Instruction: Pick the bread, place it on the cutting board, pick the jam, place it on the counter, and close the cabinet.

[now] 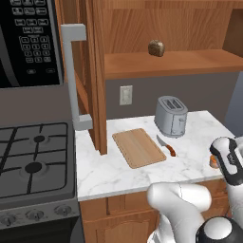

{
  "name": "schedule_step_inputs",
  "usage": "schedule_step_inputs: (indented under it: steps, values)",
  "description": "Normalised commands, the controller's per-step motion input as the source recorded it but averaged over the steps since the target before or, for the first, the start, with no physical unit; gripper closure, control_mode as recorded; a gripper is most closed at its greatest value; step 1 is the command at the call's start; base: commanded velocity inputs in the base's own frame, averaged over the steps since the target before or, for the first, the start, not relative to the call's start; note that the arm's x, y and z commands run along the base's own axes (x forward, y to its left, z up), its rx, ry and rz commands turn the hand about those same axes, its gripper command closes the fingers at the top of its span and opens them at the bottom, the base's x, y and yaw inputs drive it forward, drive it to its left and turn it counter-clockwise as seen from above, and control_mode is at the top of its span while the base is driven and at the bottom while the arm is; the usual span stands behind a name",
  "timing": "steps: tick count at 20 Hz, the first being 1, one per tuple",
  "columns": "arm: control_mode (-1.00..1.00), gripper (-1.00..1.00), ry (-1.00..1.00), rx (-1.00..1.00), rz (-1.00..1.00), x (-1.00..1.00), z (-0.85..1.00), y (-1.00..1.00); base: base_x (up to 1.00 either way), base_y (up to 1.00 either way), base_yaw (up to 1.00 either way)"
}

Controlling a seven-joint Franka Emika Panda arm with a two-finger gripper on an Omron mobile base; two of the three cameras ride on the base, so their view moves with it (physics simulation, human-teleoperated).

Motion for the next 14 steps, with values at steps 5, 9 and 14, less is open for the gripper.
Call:
schedule_step_inputs:
  steps: [5,9,14]
  values:
    - [-1.0,-1.0,0.17,0.0,-0.07,-0.2,0.46,0.04,0.0,0.0,0.0]
    - [-1.0,-1.0,0.19,0.0,-0.03,-0.21,0.49,0.02,0.0,0.0,0.0]
    - [-1.0,-1.0,0.16,0.0,0.0,-0.1,0.41,0.04,0.0,0.0,0.0]
